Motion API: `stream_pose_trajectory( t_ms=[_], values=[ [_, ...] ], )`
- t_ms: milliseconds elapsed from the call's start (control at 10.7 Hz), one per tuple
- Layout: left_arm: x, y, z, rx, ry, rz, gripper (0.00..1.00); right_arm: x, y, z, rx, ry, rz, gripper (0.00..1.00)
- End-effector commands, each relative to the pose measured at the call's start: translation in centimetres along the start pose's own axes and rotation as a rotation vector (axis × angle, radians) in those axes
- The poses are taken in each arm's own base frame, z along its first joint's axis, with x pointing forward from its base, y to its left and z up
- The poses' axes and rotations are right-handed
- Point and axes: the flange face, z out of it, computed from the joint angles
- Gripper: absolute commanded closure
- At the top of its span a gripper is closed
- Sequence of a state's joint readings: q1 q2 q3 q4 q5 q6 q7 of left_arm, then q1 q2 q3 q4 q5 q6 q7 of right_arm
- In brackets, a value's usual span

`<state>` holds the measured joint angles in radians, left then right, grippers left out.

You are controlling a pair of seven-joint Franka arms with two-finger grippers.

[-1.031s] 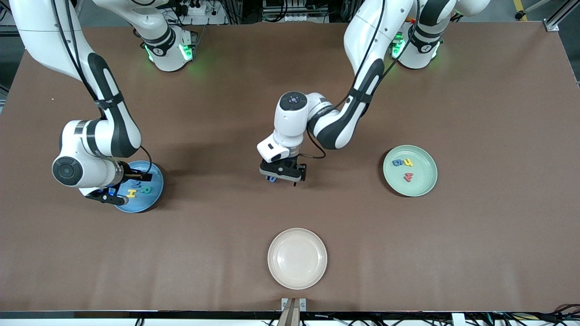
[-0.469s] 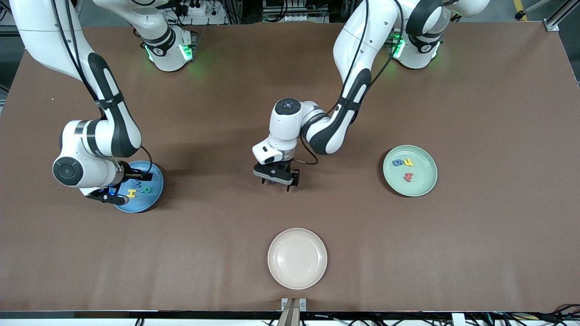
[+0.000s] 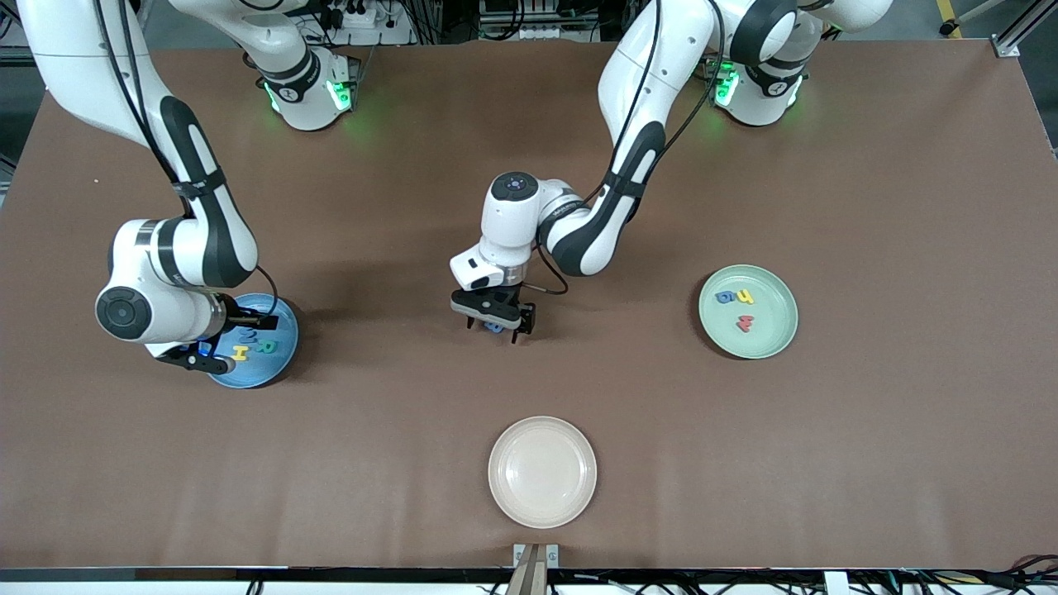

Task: Sort uppercase to blue plate, lowercase to green plate
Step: 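Close the left gripper on the blue m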

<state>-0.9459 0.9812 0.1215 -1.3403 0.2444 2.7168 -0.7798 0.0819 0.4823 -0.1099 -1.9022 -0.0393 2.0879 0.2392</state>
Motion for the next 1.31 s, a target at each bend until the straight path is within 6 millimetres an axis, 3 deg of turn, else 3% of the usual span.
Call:
stream_pose_trajectory(
  t_ms=[0, 375, 469, 562, 656, 750, 1219],
  values=[
    [-0.5, 0.2, 1.9, -0.003, 0.018, -0.004, 0.0, -0.1, -0.1, -0.8, -0.002, -0.002, 0.004, 0.0],
    [-0.9, 0.9, 1.7, -0.013, 0.02, -0.003, 0.0, -0.1, 0.0, -0.8, -0.001, -0.001, 0.006, 0.0],
    [-0.9, 0.9, 1.7, -0.013, 0.02, -0.004, 0.04, -0.1, 0.0, -0.8, -0.001, -0.001, 0.006, 0.0],
    [-0.9, 1.0, 1.7, -0.014, 0.02, -0.014, 0.18, 0.0, 0.0, -0.8, -0.001, -0.001, 0.006, 0.0],
    [-1.0, 1.0, 1.7, -0.015, 0.018, -0.018, 0.26, 0.0, 0.0, -0.8, -0.001, -0.001, 0.006, 0.0],
    [-1.2, 1.0, 1.9, -0.013, 0.015, -0.017, 0.28, 0.0, 0.0, -0.8, -0.001, -0.001, 0.006, 0.0],
    [-1.8, 1.5, 1.8, -0.009, -0.005, -0.016, 0.28, 0.0, 0.0, -0.8, -0.001, -0.001, 0.004, 0.0]
  ],
)
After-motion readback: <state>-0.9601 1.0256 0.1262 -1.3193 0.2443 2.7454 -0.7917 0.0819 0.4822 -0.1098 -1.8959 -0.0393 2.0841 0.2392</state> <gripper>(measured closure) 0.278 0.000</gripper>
